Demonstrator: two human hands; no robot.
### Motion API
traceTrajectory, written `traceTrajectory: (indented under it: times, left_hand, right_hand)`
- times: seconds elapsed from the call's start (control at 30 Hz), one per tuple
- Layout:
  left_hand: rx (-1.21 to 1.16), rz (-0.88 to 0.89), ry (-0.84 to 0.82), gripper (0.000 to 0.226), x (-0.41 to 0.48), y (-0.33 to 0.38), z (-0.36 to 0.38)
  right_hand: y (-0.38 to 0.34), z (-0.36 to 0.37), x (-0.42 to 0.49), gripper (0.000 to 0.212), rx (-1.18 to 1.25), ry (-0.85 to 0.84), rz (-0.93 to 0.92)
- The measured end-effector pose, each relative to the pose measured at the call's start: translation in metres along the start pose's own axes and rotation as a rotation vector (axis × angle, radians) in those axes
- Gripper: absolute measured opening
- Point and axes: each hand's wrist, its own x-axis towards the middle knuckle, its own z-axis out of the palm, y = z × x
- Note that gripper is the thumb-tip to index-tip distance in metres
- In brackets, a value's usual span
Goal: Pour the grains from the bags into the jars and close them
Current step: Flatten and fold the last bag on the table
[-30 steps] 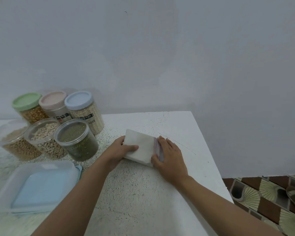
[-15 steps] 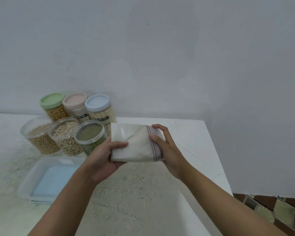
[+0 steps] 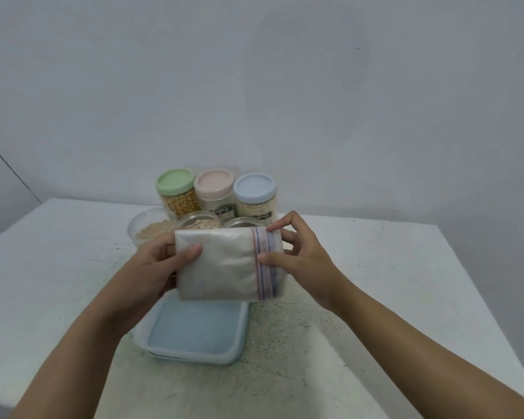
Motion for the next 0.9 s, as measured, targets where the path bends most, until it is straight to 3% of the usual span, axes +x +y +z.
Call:
traceTrajectory:
  times: [0.33, 0.47, 0.6, 0.73, 0.9]
  left_hand:
    - [0.134, -0.038, -0.088, 0.027, 0.015, -0.049, -0.098]
    - [0.506, 0.166, -0.088, 0.027, 0.015, -0.08, -0.098]
    - [0.63, 0.317, -0.049, 0.015, 0.023, -0.1, -0.099]
    - [0.877, 0.519, 0.044, 0.012, 0.027, -0.106, -0.099]
    - [1.029, 0.549, 0.066, 0.026, 0.037, -0.119, -0.109]
  right_hand:
    - [0.03, 0.092, 0.0, 0.045, -0.304, 0.053, -0.035]
    - [0.05, 0.103, -0.015, 0.045, -0.545, 0.015, -0.09]
    - [0.061, 0.103, -0.023, 0.031, -0.816, 0.042, -0.159]
    - [0.067, 0.103, -0.022, 0.035, -1.043, 0.093, -0.197]
    - [0.079, 0.105, -0.017, 0.046, -1.219, 0.158, -0.196]
